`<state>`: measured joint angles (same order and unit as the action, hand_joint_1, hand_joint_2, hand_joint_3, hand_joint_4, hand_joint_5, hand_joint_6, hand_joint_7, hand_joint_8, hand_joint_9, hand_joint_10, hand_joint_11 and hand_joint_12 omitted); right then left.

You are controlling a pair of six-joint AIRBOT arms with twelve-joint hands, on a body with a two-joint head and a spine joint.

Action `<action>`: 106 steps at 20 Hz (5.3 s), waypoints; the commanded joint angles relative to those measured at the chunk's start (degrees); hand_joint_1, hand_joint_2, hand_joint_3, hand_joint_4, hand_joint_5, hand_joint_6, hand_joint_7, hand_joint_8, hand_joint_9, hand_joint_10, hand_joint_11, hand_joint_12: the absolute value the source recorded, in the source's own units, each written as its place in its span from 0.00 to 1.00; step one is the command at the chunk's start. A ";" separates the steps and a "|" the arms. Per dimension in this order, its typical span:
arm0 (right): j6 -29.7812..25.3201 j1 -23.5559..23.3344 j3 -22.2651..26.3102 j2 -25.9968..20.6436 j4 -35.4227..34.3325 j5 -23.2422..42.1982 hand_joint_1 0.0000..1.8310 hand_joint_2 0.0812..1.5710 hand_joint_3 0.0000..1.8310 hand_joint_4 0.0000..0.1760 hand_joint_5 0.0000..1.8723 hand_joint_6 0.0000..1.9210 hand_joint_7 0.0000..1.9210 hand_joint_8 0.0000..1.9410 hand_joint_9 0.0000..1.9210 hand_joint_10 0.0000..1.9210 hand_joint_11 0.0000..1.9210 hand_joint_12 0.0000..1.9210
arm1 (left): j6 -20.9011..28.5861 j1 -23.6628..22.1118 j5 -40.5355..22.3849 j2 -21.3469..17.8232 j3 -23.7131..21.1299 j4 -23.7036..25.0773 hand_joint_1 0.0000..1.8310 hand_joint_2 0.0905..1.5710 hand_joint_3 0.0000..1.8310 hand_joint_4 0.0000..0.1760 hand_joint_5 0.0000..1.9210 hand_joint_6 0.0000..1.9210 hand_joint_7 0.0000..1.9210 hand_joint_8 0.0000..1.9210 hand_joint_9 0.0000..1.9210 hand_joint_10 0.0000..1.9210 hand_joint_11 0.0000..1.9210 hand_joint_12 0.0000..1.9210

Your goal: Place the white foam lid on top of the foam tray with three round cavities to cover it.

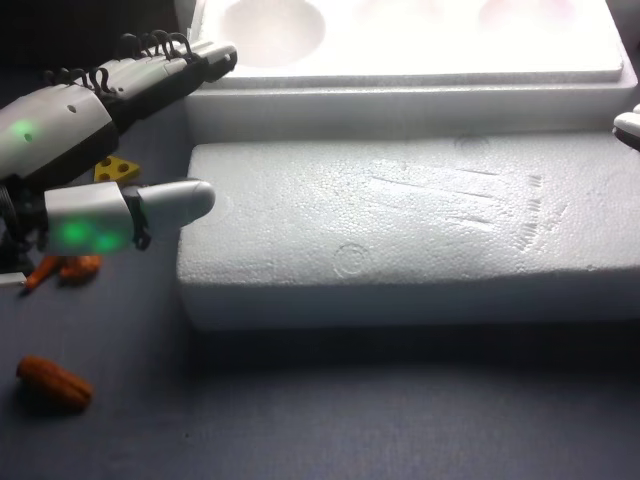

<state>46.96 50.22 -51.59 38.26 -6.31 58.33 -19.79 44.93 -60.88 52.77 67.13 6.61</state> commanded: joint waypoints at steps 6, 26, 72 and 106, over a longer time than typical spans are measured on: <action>1.08 0.43 0.11 -0.39 -3.30 8.38 0.24 0.82 0.00 0.00 0.00 0.00 0.00 0.00 0.00 0.00 0.00 0.00 | 0.46 1.14 -7.65 -0.12 -0.75 -3.42 0.13 0.80 0.00 0.13 0.01 0.00 0.00 0.00 0.00 0.00 0.00 0.00; 3.20 10.76 3.05 1.86 -19.12 16.27 0.26 0.70 0.00 0.00 0.00 0.00 0.00 0.00 0.00 0.00 0.00 0.02 | -3.59 15.07 -10.74 -1.02 -5.71 -20.07 0.24 0.60 0.00 0.00 0.00 0.00 0.00 0.00 0.00 0.00 0.00 0.00; 2.97 3.45 -7.40 15.48 -26.76 4.09 0.34 0.68 0.00 0.00 0.00 0.00 0.00 0.00 0.00 0.00 0.01 0.01 | -4.98 12.09 -1.48 7.71 -1.25 -24.30 0.30 0.57 0.00 0.00 0.06 0.01 0.00 0.00 0.00 0.00 0.00 0.00; -1.70 9.34 6.03 2.08 -15.04 27.54 0.24 0.73 0.00 0.00 0.05 0.01 0.03 0.01 0.04 0.02 0.00 0.63 | -1.04 11.33 -19.02 -1.84 -10.62 -14.07 0.32 0.67 0.00 0.00 0.11 0.00 0.00 0.00 0.00 0.00 0.00 0.00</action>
<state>45.84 60.10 -45.76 40.47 -27.03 78.30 -21.15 56.49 -72.55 51.03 56.97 -12.93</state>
